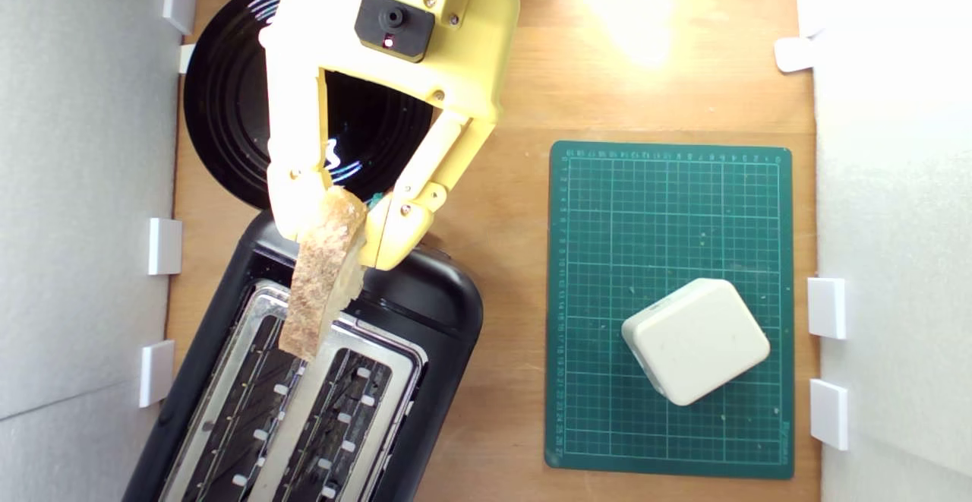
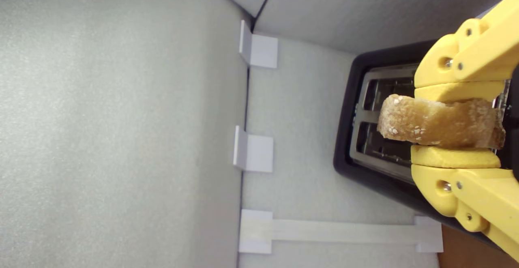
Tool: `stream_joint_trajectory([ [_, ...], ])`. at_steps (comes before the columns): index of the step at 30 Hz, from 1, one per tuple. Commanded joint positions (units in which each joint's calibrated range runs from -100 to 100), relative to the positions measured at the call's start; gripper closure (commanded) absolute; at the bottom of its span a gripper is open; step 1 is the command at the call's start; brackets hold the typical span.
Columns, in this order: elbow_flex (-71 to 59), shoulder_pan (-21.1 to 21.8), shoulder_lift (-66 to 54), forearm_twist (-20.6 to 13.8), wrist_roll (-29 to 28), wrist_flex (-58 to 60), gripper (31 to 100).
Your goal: Pick bread and place in toaster
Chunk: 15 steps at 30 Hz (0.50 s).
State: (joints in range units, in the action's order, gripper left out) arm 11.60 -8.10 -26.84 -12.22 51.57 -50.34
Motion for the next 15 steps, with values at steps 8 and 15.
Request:
stream_joint_trajectory([
  [8,3.2,-5.1,2.0,0.3,1.1,0.4,77.4],
  [15,3.3,-6.1,3.3,1.3,0.9,3.3,77.4],
])
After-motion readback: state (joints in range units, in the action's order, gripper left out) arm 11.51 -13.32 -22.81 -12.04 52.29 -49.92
